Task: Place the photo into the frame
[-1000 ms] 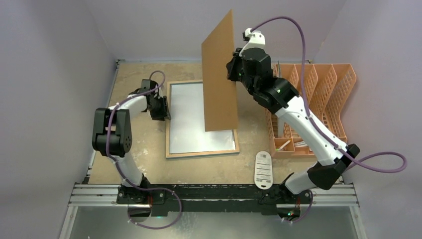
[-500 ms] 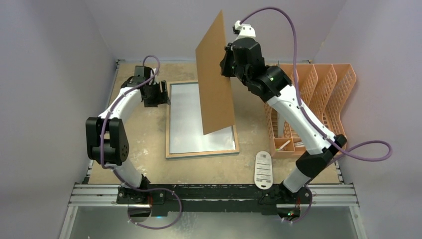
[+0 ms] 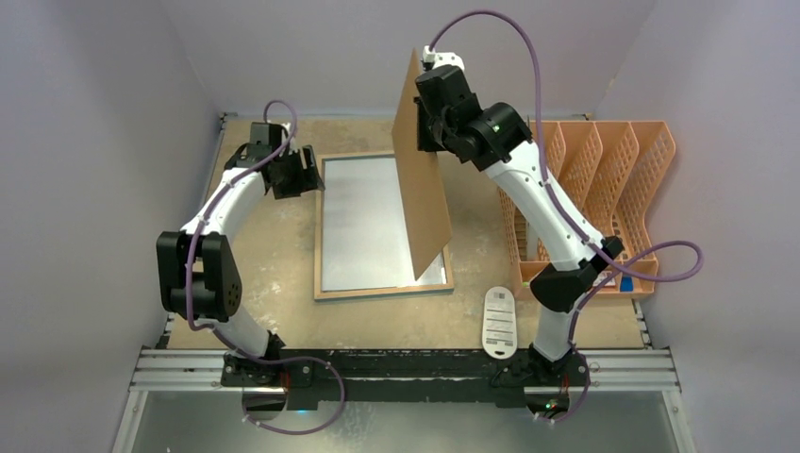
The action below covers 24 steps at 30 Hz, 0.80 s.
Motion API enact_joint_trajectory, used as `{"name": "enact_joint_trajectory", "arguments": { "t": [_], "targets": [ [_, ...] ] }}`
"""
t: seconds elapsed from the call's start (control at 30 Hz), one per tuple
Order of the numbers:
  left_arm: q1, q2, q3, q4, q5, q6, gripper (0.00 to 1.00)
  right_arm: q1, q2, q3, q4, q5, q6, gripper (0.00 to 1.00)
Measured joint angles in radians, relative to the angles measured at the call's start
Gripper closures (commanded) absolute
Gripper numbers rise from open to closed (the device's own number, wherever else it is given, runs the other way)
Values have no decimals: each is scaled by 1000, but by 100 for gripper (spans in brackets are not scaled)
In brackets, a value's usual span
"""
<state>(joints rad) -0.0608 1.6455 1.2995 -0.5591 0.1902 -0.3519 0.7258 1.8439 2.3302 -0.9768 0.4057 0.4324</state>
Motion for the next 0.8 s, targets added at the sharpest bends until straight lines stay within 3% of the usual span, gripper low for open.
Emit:
{"name": "enact_joint_trajectory", "arguments": {
  "t": [0.53,0.8],
  "targets": [
    [0,0,-2,18,69,-34,33,-9,-73,-65,-65,313,-105,100],
    [0,0,-2,26,117,-60,33,-12,-86,-182,-49,363,-132,100]
  ]
}}
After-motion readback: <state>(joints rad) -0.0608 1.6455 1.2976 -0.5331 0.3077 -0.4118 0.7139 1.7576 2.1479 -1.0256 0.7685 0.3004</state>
